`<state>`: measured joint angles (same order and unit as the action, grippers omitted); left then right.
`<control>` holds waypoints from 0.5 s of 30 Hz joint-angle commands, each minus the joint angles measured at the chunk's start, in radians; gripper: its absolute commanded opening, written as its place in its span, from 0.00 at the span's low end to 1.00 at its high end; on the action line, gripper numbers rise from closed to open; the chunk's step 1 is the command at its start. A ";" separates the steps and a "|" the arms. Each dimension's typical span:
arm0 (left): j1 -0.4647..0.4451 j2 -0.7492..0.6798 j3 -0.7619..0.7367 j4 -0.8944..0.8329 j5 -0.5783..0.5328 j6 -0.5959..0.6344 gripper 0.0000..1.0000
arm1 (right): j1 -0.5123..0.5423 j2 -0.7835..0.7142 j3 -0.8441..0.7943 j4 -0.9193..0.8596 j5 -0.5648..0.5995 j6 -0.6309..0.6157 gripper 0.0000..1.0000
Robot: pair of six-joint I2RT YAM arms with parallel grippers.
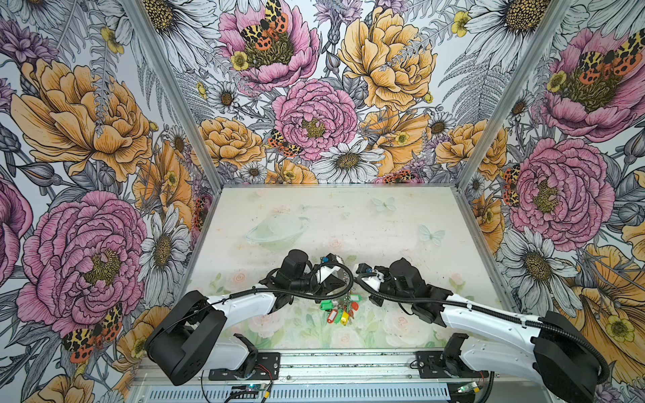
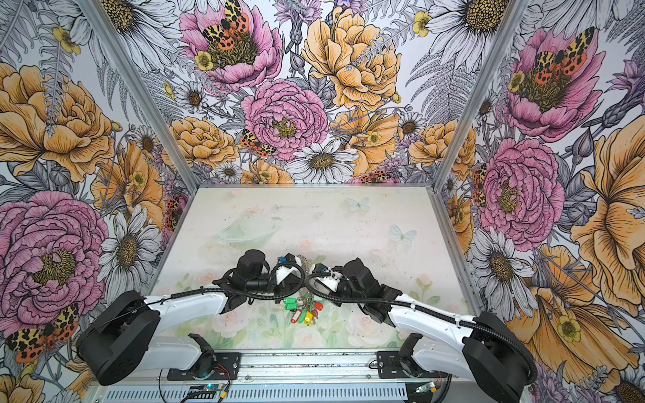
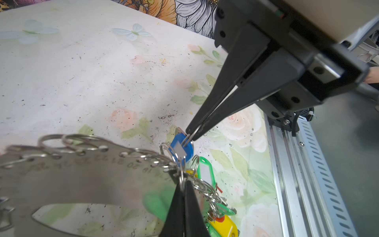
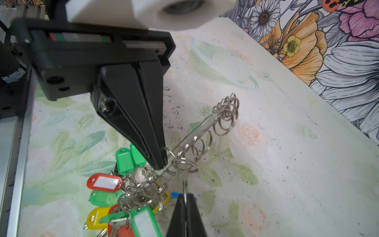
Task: Put the keys on the keyring
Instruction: 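Lift the blue-tagged key and carry it toward the plate in the left gripper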
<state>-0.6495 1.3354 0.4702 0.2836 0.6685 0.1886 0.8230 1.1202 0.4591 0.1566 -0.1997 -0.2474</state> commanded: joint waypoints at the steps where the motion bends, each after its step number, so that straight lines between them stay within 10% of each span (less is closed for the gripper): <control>1: 0.010 0.006 0.031 0.003 0.048 -0.005 0.00 | 0.022 -0.010 -0.008 0.061 0.044 -0.057 0.00; 15: 0.010 0.002 0.031 -0.003 0.052 -0.006 0.00 | 0.079 0.015 0.006 0.067 0.219 -0.116 0.00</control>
<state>-0.6449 1.3376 0.4732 0.2687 0.6819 0.1886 0.8974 1.1347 0.4587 0.1925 -0.0357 -0.3401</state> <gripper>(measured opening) 0.049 0.046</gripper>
